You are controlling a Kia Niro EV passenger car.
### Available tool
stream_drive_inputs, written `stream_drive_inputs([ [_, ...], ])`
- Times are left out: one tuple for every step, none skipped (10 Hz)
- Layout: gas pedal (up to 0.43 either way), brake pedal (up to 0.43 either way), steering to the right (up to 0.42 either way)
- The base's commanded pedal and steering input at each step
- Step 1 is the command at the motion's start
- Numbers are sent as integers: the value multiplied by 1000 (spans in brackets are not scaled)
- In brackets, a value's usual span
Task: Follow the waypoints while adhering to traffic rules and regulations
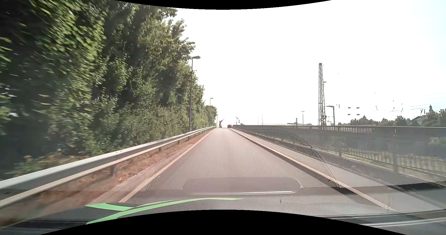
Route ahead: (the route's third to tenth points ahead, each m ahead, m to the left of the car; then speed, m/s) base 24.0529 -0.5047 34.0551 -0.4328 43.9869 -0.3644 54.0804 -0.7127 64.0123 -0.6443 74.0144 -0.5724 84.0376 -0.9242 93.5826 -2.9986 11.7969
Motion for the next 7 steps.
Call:
stream_drive_inputs([
  [177, 0, 1],
  [189, 0, 2],
  [189, 0, 2],
  [189, 0, 2],
  [189, 0, 2],
  [189, 0, 3],
  [189, 0, 2],
])
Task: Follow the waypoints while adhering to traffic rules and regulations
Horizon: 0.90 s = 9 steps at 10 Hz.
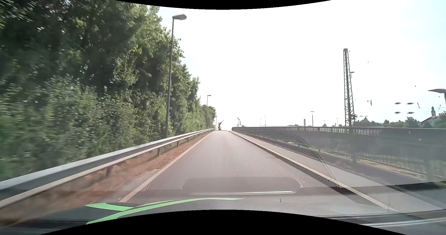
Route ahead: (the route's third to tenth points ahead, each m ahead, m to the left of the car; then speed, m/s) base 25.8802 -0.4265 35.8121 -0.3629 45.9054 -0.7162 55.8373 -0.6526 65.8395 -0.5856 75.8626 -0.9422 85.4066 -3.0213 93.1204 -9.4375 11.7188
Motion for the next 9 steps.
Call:
stream_drive_inputs([
  [189, 0, 2],
  [189, 0, 2],
  [189, 0, 2],
  [189, 0, 2],
  [189, 0, 2],
  [189, 0, 2],
  [189, 0, 2],
  [189, 0, 2],
  [189, 0, 2],
])
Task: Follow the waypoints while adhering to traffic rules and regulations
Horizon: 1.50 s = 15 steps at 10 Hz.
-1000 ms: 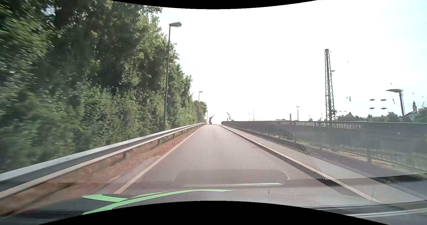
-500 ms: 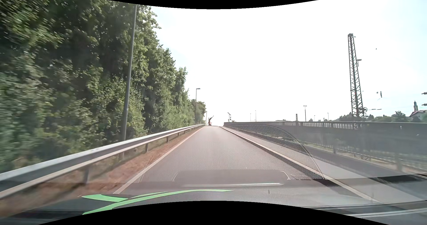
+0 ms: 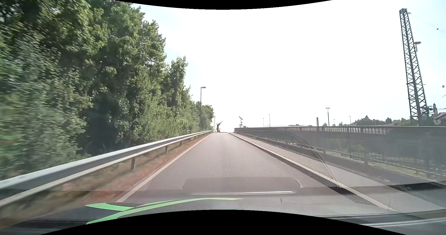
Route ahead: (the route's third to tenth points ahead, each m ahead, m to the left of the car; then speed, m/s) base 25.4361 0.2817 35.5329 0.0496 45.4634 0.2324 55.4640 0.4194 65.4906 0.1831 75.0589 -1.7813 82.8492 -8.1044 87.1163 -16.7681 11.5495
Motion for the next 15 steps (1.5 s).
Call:
stream_drive_inputs([
  [189, 0, 2],
  [189, 0, 2],
  [189, 0, 2],
  [189, 0, 0],
  [189, 0, -2],
  [189, 0, -2],
  [189, 0, -4],
  [189, 0, -5],
  [189, 0, -5],
  [189, 0, -5],
  [189, 0, -5],
  [189, 0, -5],
  [189, 0, -4],
  [189, 0, -3],
  [189, 0, -3],
])
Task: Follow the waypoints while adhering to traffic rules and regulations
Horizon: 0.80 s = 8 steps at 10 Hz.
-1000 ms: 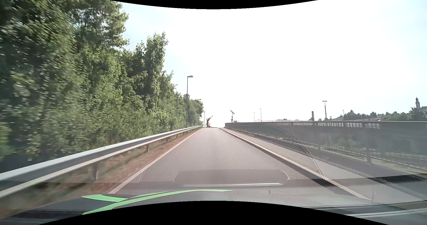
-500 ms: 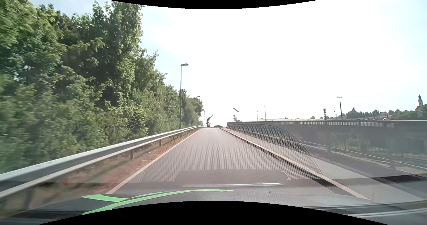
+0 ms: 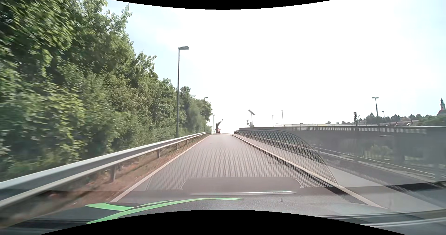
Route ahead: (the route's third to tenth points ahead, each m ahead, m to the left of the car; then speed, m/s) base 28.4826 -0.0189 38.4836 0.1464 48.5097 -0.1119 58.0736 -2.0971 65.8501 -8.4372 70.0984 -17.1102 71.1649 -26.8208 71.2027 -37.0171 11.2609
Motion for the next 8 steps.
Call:
stream_drive_inputs([
  [189, 0, -3],
  [189, 0, -3],
  [189, 0, -3],
  [189, 0, -3],
  [189, 0, -3],
  [189, 0, -3],
  [189, 0, -3],
  [150, 0, -4],
])
